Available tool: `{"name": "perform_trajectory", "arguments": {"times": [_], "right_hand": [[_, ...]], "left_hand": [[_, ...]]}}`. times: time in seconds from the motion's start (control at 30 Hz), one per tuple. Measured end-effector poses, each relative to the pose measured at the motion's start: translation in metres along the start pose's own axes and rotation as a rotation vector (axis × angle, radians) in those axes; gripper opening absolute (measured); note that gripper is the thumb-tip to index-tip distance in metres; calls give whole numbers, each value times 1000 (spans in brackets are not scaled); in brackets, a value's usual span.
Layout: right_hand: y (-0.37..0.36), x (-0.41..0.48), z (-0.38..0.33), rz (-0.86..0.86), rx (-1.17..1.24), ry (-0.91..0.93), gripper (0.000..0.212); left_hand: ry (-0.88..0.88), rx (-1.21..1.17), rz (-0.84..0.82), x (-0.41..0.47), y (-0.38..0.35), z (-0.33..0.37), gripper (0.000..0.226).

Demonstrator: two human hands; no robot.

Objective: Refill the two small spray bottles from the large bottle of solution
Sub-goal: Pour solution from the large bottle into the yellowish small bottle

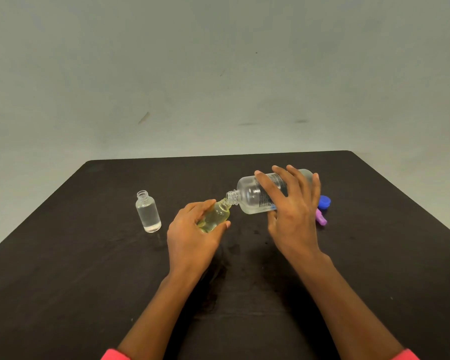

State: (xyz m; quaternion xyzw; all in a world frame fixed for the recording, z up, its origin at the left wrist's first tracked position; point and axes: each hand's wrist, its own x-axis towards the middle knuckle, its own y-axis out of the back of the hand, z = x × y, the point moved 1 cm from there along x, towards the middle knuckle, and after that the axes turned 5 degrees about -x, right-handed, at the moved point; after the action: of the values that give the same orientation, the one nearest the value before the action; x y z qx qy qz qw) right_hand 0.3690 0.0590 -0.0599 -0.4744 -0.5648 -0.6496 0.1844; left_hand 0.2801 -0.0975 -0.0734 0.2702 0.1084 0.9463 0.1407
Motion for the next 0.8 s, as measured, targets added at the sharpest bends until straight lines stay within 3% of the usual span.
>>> {"name": "perform_trajectory", "arguments": {"times": [0.8], "right_hand": [[-1,-1,0,14,0,8,84]], "left_hand": [[-1,-7,2,1,-1,-4,47]]}}
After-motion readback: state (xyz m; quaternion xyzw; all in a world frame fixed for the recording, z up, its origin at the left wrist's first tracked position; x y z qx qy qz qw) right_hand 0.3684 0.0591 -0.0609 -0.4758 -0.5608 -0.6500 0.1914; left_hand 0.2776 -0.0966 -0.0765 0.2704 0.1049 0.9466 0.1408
